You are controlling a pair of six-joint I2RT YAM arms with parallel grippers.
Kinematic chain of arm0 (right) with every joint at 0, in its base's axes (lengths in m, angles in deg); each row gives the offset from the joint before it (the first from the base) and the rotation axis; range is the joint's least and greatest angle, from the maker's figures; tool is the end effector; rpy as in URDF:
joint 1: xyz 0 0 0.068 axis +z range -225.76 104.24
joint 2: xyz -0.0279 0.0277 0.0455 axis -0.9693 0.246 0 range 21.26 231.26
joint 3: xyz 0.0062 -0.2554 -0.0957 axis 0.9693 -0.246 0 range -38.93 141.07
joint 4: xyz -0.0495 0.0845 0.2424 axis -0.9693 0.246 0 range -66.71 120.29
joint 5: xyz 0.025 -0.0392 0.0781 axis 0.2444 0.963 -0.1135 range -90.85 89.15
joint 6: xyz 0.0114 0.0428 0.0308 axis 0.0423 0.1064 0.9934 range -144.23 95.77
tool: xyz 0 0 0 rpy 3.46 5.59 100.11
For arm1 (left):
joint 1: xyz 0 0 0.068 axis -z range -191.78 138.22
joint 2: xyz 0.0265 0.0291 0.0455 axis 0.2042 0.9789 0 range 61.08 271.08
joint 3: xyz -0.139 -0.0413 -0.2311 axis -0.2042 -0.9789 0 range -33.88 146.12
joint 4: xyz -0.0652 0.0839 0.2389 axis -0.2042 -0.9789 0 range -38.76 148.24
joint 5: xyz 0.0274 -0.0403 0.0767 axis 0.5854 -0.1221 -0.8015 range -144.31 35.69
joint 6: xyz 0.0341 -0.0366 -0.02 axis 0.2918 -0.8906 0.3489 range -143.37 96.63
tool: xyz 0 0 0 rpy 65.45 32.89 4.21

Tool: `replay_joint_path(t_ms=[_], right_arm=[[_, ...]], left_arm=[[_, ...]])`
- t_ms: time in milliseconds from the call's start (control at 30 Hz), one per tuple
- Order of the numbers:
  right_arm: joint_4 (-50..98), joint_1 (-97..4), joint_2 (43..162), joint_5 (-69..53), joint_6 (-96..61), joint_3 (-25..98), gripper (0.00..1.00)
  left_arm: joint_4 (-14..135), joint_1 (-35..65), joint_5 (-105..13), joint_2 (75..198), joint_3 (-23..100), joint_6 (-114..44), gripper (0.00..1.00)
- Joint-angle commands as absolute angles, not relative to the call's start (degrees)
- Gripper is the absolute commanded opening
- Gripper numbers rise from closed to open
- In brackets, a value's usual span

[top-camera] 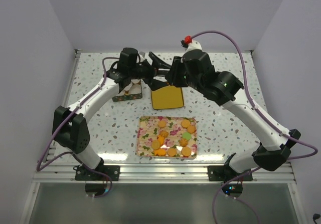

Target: Pack the cookies

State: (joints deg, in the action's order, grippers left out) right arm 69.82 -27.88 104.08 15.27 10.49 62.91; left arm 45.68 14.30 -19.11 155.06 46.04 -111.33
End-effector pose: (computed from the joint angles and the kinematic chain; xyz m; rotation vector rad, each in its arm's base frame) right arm 0.2053 0.2122 0.4620 -0.0607 2.0858 0.6113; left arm 0.3347 -0.1866 0.3294 -0.8513 2.3575 -1.6989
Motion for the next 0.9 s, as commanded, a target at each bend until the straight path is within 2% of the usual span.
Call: replay_joint_path(t_ms=[0,33,67,133,167,233,333,367,433,467,533,600,700,867], right_arm=[[65.66,-26.98,101.06,14.88,10.14,62.32,0.28],[65.83,-26.98,101.06,14.53,10.14,61.79,0.28],[65.75,-27.07,100.97,14.18,10.14,61.44,0.28],[65.31,-26.89,100.71,13.65,10.4,60.04,0.28],[64.96,-26.89,100.62,13.13,10.49,59.51,0.28],[64.25,-26.81,100.18,12.95,10.84,58.02,0.28],[63.64,-26.89,99.92,12.6,10.84,56.96,0.29],[63.72,-26.89,100.0,12.51,10.76,56.96,0.31],[63.72,-26.89,100.27,12.07,10.14,57.31,0.37],[63.72,-26.81,100.27,11.9,9.97,57.39,0.53],[63.72,-26.81,100.44,11.28,9.44,57.92,0.72],[63.81,-26.81,100.71,11.02,8.91,58.18,0.85],[63.99,-26.81,101.67,10.31,8.65,58.89,0.88],[63.55,-26.81,104.48,8.91,8.47,60.03,0.86]], left_arm=[[51.2,12.74,-15.99,155.21,47.51,-111.26,0.81],[51.81,12.57,-15.99,155.04,47.07,-111.26,0.72],[52.78,12.39,-15.73,155.04,46.89,-111.61,0.56],[54.18,12.3,-15.2,155.56,46.8,-111.87,0.44],[54.28,12.3,-14.68,155.82,46.89,-111.96,0.28],[54.54,12.3,-14.5,156.09,47.15,-111.96,0.17],[54.46,12.3,-14.67,156.18,47.41,-111.79,0.1],[54.37,12.3,-14.67,156.27,47.42,-111.61,0.05],[54.19,12.3,-14.59,156.35,47.5,-111.52,0.0],[54.37,12.3,-14.67,156.35,47.42,-111.35,0.0],[54.37,12.3,-14.59,156.27,47.59,-111.26,0.0],[54.54,12.3,-14.59,156.18,47.68,-111.0,0.0],[54.54,12.3,-15.02,156.18,48.29,-110.73,0.0],[56.21,12.39,-14.76,156.18,49.44,-110.47,0.0]])
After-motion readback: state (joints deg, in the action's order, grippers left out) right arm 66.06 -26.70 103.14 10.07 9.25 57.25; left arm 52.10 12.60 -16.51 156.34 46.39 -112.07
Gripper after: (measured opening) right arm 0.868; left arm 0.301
